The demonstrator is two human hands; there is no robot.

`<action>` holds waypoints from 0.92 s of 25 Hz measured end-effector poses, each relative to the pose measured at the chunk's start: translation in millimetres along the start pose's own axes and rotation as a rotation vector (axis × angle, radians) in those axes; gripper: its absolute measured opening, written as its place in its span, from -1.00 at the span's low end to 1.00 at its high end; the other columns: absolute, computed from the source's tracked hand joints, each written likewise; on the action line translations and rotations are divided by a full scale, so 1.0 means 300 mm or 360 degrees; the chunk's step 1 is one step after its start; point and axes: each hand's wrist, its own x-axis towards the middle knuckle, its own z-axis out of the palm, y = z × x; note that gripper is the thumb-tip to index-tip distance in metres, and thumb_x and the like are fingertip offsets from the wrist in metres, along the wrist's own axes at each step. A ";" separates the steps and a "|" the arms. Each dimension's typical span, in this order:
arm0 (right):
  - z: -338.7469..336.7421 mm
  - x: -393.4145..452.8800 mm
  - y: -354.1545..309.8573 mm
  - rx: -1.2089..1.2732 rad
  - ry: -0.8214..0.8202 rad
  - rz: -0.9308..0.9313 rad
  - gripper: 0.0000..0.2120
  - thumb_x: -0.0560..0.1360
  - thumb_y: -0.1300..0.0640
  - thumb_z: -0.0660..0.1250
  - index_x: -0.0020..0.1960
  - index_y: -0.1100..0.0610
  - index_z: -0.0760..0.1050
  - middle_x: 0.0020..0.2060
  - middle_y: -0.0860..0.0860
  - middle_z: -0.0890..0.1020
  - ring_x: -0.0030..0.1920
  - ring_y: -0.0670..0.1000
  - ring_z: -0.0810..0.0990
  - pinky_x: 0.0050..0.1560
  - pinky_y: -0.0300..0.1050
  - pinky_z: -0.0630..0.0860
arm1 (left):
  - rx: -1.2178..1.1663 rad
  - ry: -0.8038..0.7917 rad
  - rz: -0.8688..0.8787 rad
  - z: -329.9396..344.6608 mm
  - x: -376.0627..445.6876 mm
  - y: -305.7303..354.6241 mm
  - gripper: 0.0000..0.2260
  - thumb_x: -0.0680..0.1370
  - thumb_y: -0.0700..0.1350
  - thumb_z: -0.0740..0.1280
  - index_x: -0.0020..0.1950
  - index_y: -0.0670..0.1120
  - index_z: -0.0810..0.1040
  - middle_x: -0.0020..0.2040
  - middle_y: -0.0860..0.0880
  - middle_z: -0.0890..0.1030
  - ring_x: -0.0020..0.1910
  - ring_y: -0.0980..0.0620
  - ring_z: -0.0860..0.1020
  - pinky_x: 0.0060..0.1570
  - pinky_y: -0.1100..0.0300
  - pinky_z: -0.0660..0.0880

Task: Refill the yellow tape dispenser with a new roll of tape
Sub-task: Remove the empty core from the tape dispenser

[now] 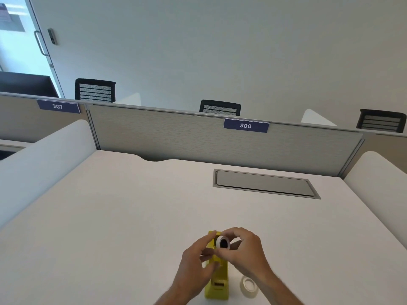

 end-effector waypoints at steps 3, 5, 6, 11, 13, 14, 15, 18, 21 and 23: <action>-0.005 -0.014 -0.009 0.0157 -0.0114 0.0156 -0.60 0.04 -0.04 0.69 -0.17 0.00 0.68 -0.23 -0.10 0.73 -0.26 0.00 0.71 -0.24 -0.15 0.66 | -0.0181 0.0077 -0.0086 0.007 0.007 0.017 -0.52 0.46 -0.40 0.44 0.27 0.04 0.60 0.03 0.01 0.73 -0.02 0.02 0.70 -0.05 0.20 0.64; -0.017 -0.025 -0.010 0.0323 -0.0172 0.0200 -0.62 0.08 0.01 0.70 -0.16 0.05 0.71 -0.21 0.00 0.74 -0.21 0.09 0.73 -0.17 -0.01 0.69 | -0.0224 0.0060 -0.0083 0.008 0.010 0.021 -0.59 0.47 -0.38 0.46 0.23 -0.03 0.64 0.01 0.03 0.74 -0.02 0.02 0.71 -0.03 0.14 0.65; -0.024 -0.031 -0.011 0.0432 -0.0210 0.0221 -0.68 0.15 0.08 0.70 -0.14 0.08 0.72 -0.18 0.05 0.74 -0.19 0.11 0.73 -0.16 0.00 0.70 | -0.0247 0.0057 -0.0081 0.008 0.008 0.022 -0.61 0.47 -0.36 0.48 0.23 -0.05 0.65 0.01 0.04 0.75 -0.01 0.03 0.71 0.00 0.13 0.65; -0.046 -0.046 -0.012 0.0731 -0.0313 0.0355 -0.86 0.37 0.32 0.56 -0.09 0.19 0.72 -0.12 0.17 0.73 -0.11 0.14 0.74 -0.14 -0.06 0.68 | -0.0322 0.0015 -0.0063 0.005 0.004 0.022 -0.62 0.44 -0.32 0.51 0.21 -0.02 0.66 0.01 0.03 0.75 0.02 0.01 0.71 0.03 0.07 0.65; -0.047 -0.050 -0.011 0.0720 -0.0270 0.0372 -0.87 0.38 0.34 0.56 -0.10 0.19 0.72 -0.14 0.16 0.74 -0.13 0.14 0.74 -0.16 -0.06 0.67 | -0.0362 -0.0013 -0.0076 0.005 0.005 0.026 -0.60 0.44 -0.37 0.50 0.18 0.02 0.68 0.02 0.00 0.75 0.03 -0.03 0.71 0.04 0.04 0.64; -0.045 -0.051 -0.009 0.0696 -0.0249 0.0368 -0.87 0.38 0.35 0.55 -0.11 0.19 0.72 -0.16 0.16 0.74 -0.14 0.14 0.74 -0.17 -0.07 0.67 | -0.0381 -0.0015 -0.0080 0.006 0.006 0.028 -0.59 0.43 -0.39 0.49 0.15 0.04 0.69 0.01 -0.02 0.75 0.03 -0.05 0.71 0.04 0.04 0.64; -0.043 -0.052 -0.007 0.0659 -0.0229 0.0357 -0.87 0.38 0.35 0.55 -0.11 0.18 0.72 -0.17 0.17 0.74 -0.16 0.14 0.74 -0.18 -0.07 0.67 | -0.0400 -0.0011 -0.0079 0.007 0.006 0.031 -0.57 0.43 -0.41 0.49 0.12 0.07 0.70 0.00 -0.03 0.75 0.03 -0.06 0.71 0.04 0.05 0.64; -0.035 -0.052 -0.004 0.0530 -0.0178 0.0314 -0.85 0.38 0.35 0.55 -0.14 0.13 0.73 -0.22 0.14 0.74 -0.20 0.12 0.74 -0.22 -0.10 0.67 | -0.0431 -0.0003 -0.0048 0.006 0.011 0.039 -0.56 0.41 -0.43 0.50 0.08 0.06 0.70 -0.02 -0.01 0.75 0.00 -0.04 0.71 -0.02 0.14 0.65; -0.032 -0.055 -0.010 0.0447 -0.0134 0.0263 -0.83 0.38 0.34 0.56 -0.16 0.09 0.73 -0.26 0.09 0.75 -0.25 0.08 0.74 -0.25 -0.13 0.67 | -0.0405 -0.0015 -0.0026 0.003 0.015 0.044 -0.60 0.41 -0.42 0.50 0.12 -0.01 0.69 -0.03 0.02 0.75 0.00 0.00 0.71 -0.04 0.19 0.64; -0.029 -0.058 -0.013 0.0388 -0.0108 0.0238 -0.83 0.38 0.32 0.57 -0.17 0.06 0.73 -0.28 0.05 0.75 -0.28 0.06 0.74 -0.24 -0.11 0.69 | -0.0387 -0.0012 -0.0028 0.002 0.017 0.043 -0.62 0.41 -0.41 0.50 0.15 -0.07 0.68 -0.02 0.04 0.75 0.01 0.02 0.71 -0.03 0.20 0.64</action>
